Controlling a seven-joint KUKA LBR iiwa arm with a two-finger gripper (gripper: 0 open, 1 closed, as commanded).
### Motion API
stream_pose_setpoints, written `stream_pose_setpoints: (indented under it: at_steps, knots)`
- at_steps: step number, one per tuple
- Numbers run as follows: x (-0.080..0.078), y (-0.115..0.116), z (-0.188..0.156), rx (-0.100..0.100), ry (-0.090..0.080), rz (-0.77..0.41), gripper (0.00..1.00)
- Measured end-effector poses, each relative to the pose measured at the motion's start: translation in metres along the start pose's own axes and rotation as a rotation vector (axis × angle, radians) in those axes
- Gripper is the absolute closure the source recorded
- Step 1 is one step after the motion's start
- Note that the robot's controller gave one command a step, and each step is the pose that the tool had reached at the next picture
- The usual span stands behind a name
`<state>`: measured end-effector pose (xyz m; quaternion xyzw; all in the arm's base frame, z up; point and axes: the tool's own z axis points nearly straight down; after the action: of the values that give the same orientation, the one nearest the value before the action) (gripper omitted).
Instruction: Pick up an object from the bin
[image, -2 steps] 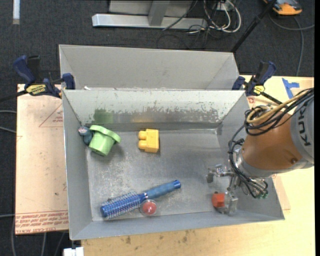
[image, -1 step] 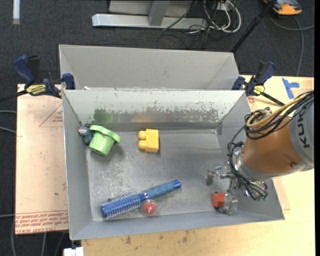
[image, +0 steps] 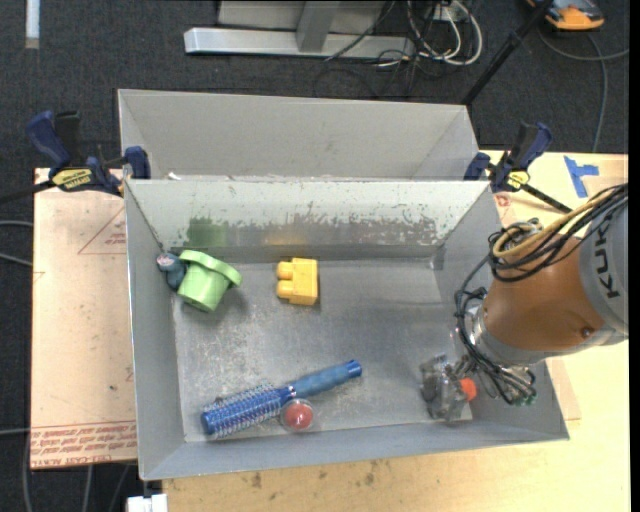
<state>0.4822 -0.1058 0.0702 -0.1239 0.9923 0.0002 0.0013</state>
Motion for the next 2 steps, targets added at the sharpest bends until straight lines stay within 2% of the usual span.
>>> stream_pose_setpoints:
  at_steps: [1,2]
  knots:
    - [-0.004,-0.001,-0.001,0.005,-0.016,0.000,0.00]
    - [-0.001,-0.047,-0.017,-0.006,-0.001,-0.354,0.00]
